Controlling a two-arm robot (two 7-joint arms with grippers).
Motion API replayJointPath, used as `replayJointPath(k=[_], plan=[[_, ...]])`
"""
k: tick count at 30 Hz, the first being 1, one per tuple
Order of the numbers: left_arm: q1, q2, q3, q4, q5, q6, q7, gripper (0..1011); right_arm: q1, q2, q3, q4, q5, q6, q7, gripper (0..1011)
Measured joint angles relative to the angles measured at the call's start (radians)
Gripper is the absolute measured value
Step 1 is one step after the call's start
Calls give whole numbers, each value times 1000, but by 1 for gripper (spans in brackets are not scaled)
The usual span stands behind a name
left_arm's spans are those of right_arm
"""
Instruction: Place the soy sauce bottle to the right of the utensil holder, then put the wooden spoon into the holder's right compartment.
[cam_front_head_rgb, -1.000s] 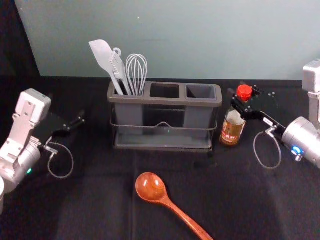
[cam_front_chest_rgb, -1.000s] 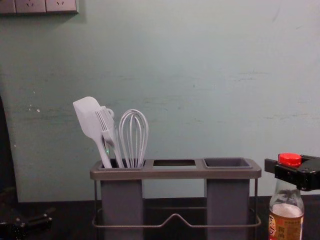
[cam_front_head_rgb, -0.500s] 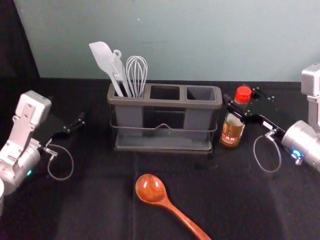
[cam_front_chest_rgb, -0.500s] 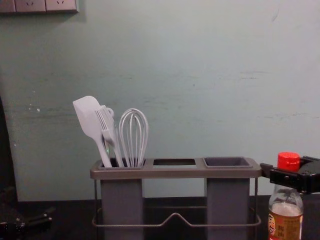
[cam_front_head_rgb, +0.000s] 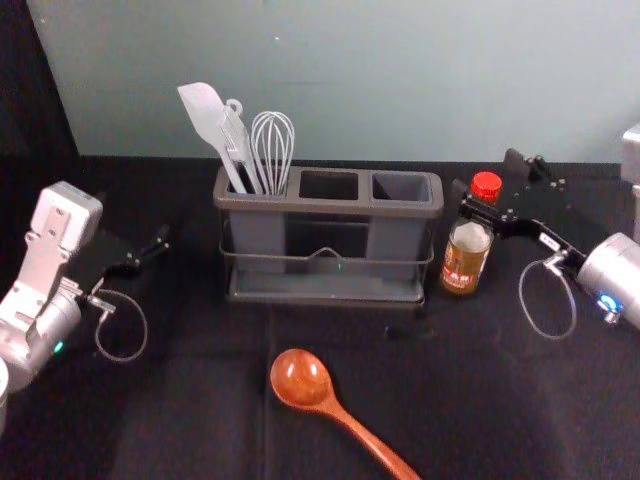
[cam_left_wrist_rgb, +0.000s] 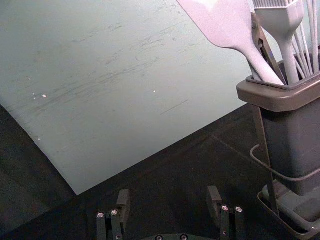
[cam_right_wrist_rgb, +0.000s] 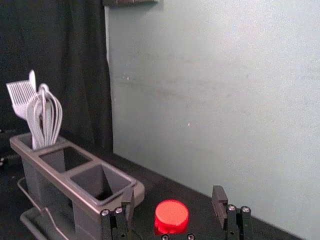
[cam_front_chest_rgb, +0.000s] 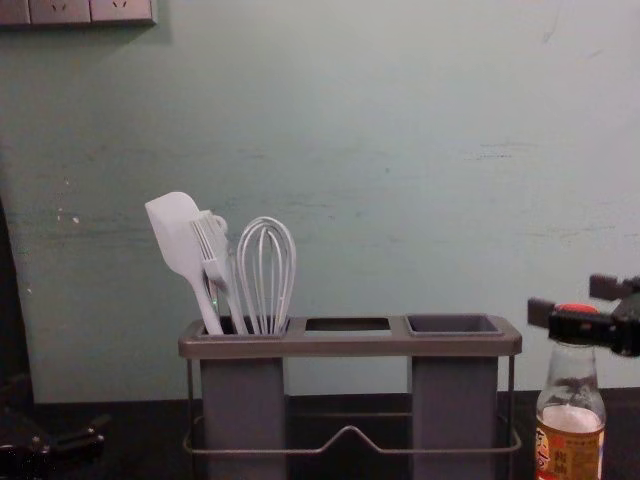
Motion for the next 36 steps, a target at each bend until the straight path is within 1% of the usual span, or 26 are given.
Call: replayJointPath(k=[6,10,12,13,15,18,19,20,21,25,26,27,28,30,31,32,33,34,35,36], plan=[[0,0,0,0,0,0,0,1005,-39,18,31,-84,-6,2,-20,1002],[0,0,0,0,0,0,0,1005,-65,31,48,-150,6,5,-14,1000],[0,0,0,0,0,0,0,1005,-70,34,50,-163,9,6,-10,1000],[0,0,0,0,0,0,0,1005,-78,40,51,-188,14,7,-2,1000],[0,0,0,0,0,0,0,1005,-85,49,50,-213,16,8,8,1002],[0,0,0,0,0,0,0,1005,-99,67,41,-264,18,11,26,1000],[0,0,0,0,0,0,0,1005,-106,76,33,-290,15,11,33,1002],[0,0,0,0,0,0,0,1005,-108,81,29,-302,13,13,37,1000],[0,0,0,0,0,0,0,1005,-110,90,17,-323,11,21,46,1000],[0,0,0,0,0,0,0,1005,-111,108,-8,-359,11,40,71,1000],[0,0,0,0,0,0,0,1005,-108,116,-25,-375,14,55,83,1002],[0,0,0,0,0,0,0,1005,-107,119,-32,-381,15,62,88,1000],[0,0,0,0,0,0,0,1005,-101,127,-51,-396,15,81,98,1000],[0,0,0,0,0,0,0,1005,-95,135,-74,-412,11,111,102,1000],[0,0,0,0,0,0,0,1005,-86,144,-100,-428,-1,152,102,1000],[0,0,0,0,0,0,0,1005,-79,149,-114,-435,-6,176,102,1002],[0,0,0,0,0,0,0,1005,-62,159,-145,-447,-17,235,103,1002],[0,0,0,0,0,0,0,1005,-62,159,-145,-447,-17,235,103,1000],[0,0,0,0,0,0,0,1005,-40,165,-178,-453,-28,302,103,1000],[0,0,0,0,0,0,0,1005,-28,167,-195,-454,-34,340,103,1002]])
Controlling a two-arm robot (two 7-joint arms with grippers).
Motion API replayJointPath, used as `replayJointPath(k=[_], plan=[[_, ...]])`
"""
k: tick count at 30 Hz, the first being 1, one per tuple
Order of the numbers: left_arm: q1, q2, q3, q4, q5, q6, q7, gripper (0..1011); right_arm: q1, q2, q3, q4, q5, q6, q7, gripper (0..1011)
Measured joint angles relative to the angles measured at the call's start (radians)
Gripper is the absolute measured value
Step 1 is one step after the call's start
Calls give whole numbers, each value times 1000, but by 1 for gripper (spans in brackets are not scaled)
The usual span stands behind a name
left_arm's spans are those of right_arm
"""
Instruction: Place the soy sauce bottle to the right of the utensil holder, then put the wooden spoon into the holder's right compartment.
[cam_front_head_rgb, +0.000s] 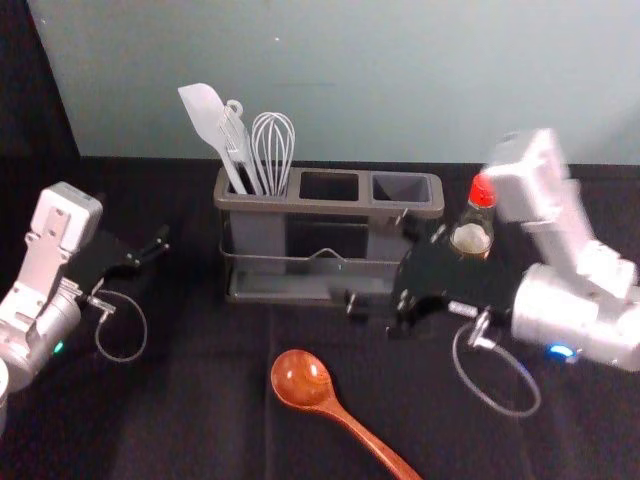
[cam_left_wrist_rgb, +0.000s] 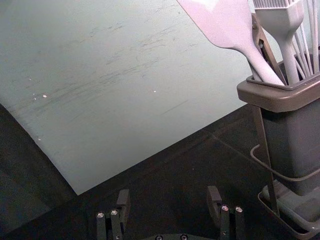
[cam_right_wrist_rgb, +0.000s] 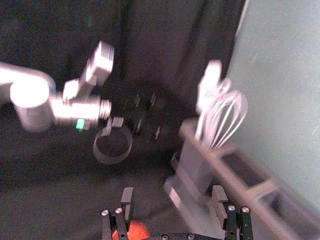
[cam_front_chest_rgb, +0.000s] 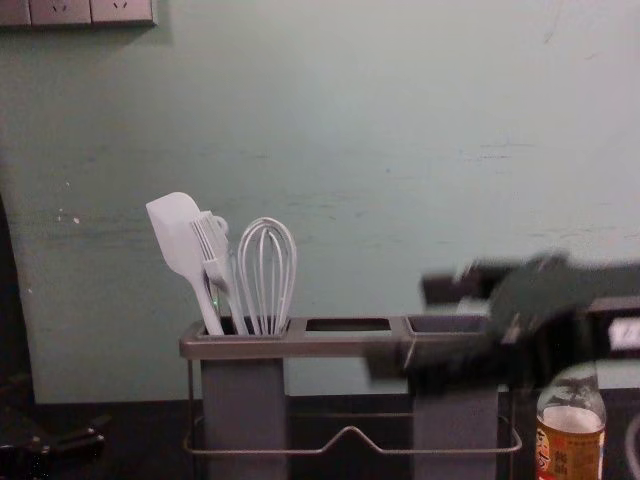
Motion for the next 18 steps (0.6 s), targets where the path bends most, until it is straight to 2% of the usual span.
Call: replayJointPath(k=[1,4,5,6,7,11,18], plan=[[0,0,0,0,0,0,0,1005,25,2,-32,0,-10,66,1,1002],[0,0,0,0,0,0,0,1005,71,2,-84,7,-24,172,12,1002],[0,0,0,0,0,0,0,1005,102,-1,-120,14,-34,238,20,1000],[0,0,0,0,0,0,0,1005,115,-3,-135,18,-39,269,24,1000],[0,0,0,0,0,0,0,1005,143,-9,-165,25,-50,320,30,1002],[0,0,0,0,0,0,0,1005,193,-30,-226,43,-76,414,37,1002],[0,0,0,0,0,0,0,1005,241,-79,-284,75,-120,509,29,1002]])
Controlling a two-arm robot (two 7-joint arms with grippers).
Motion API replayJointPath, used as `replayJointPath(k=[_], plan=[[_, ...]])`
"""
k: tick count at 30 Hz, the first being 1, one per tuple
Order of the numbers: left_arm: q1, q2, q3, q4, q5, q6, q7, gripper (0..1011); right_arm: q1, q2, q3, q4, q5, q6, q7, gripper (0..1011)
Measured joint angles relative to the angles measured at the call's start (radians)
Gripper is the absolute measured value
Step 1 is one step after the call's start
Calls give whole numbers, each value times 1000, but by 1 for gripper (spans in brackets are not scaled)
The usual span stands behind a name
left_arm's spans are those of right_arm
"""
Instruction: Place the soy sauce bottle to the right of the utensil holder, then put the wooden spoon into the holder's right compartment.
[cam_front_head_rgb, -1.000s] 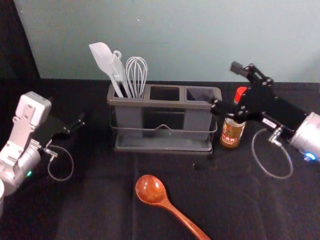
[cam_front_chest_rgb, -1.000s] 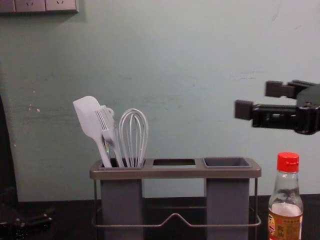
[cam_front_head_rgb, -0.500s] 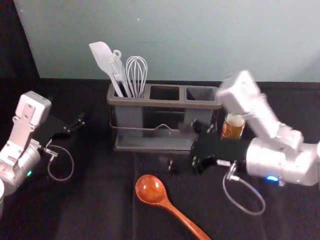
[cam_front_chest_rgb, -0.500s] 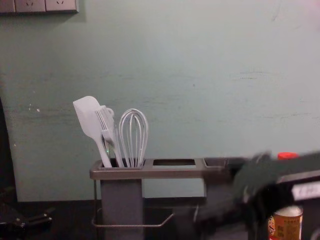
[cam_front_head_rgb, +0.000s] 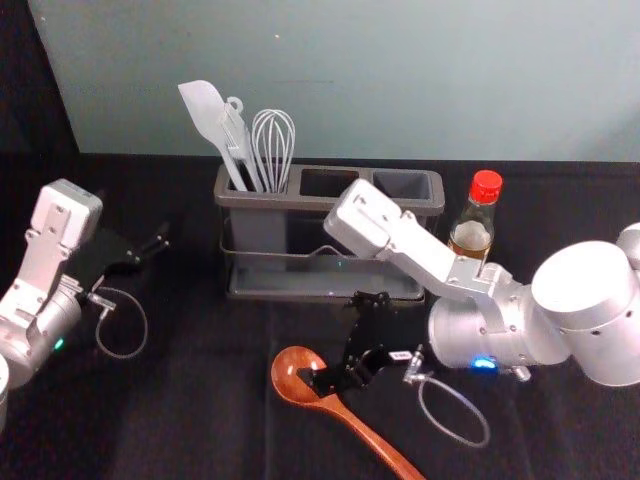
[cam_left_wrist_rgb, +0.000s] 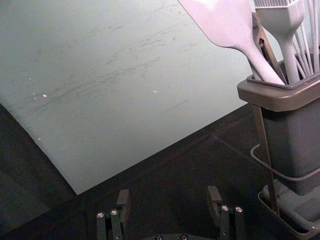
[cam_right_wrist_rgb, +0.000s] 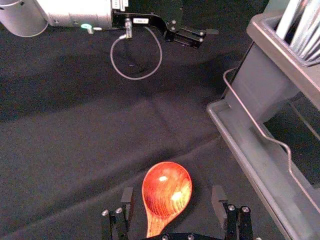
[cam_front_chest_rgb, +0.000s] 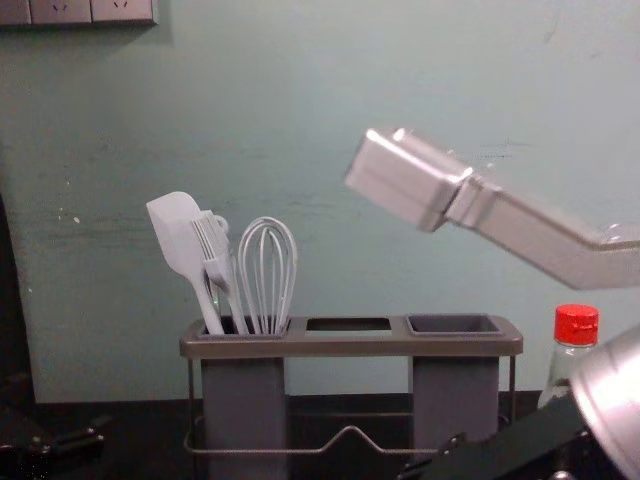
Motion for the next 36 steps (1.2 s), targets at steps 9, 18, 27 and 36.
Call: replayJointPath(k=[9,18,27,36], plan=[[0,0,0,0,0,0,0,1005,-63,-40,18,33,-5,-125,-25,1002],[0,0,0,0,0,0,0,1005,-138,-27,45,64,-21,-313,-36,1000],[0,0,0,0,0,0,0,1005,-156,-39,42,81,-31,-280,-31,1000],[0,0,0,0,0,0,0,1005,-153,-68,41,104,-44,-233,-37,1002]])
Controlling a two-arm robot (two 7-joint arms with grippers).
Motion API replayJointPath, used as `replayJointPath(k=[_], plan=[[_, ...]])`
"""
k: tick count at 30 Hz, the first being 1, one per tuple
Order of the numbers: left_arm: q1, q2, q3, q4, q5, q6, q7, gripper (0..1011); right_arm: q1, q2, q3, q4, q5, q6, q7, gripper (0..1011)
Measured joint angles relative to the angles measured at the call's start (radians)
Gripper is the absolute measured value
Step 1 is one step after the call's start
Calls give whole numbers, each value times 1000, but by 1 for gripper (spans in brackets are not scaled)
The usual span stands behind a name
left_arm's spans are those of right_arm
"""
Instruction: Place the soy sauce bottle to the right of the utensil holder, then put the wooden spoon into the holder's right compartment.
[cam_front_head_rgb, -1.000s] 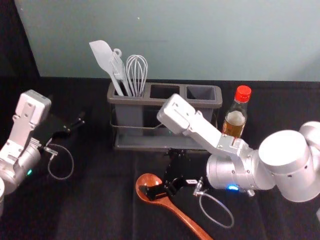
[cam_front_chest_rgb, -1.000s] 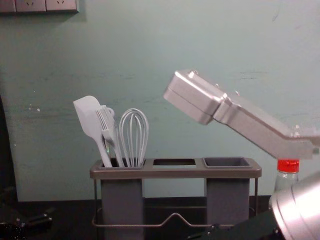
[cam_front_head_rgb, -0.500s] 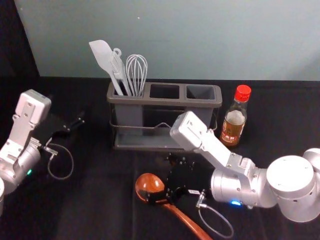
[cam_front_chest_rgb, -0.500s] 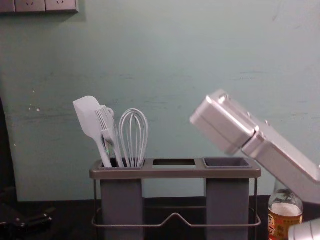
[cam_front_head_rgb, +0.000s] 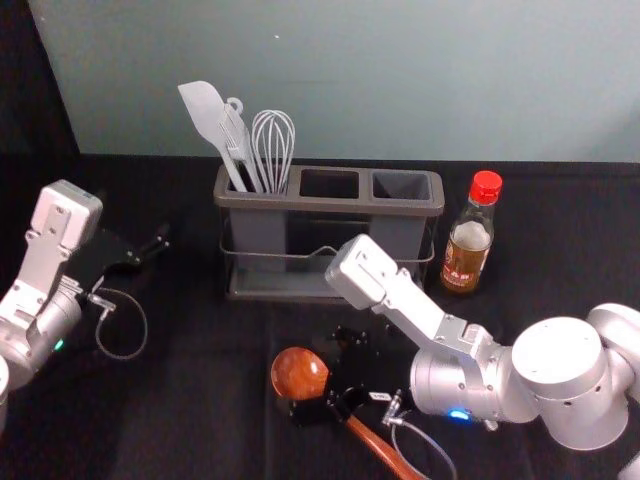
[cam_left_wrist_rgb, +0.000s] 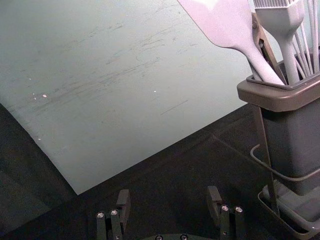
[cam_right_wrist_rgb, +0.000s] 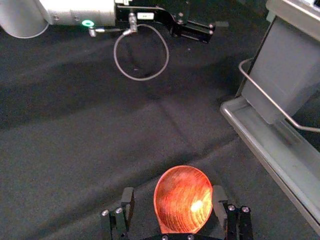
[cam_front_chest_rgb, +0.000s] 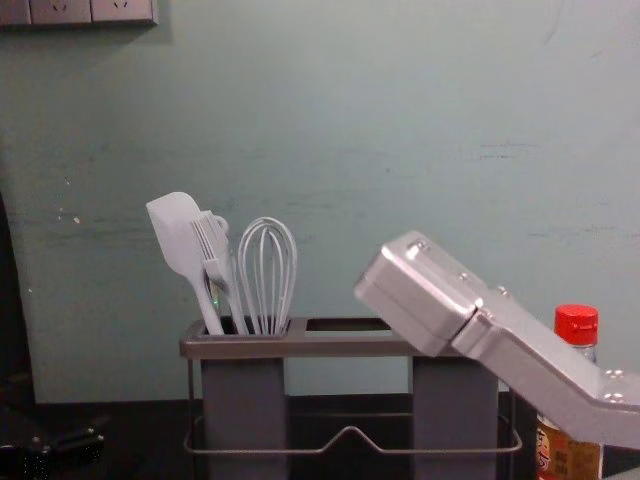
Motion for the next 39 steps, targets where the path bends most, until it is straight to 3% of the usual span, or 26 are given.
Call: replayJointPath(k=[13,39], plan=[[0,0,0,0,0,0,0,1005,11,-51,5,50,-20,48,-16,1002],[0,0,0,0,0,0,0,1005,12,-100,6,108,-60,47,-9,1000]])
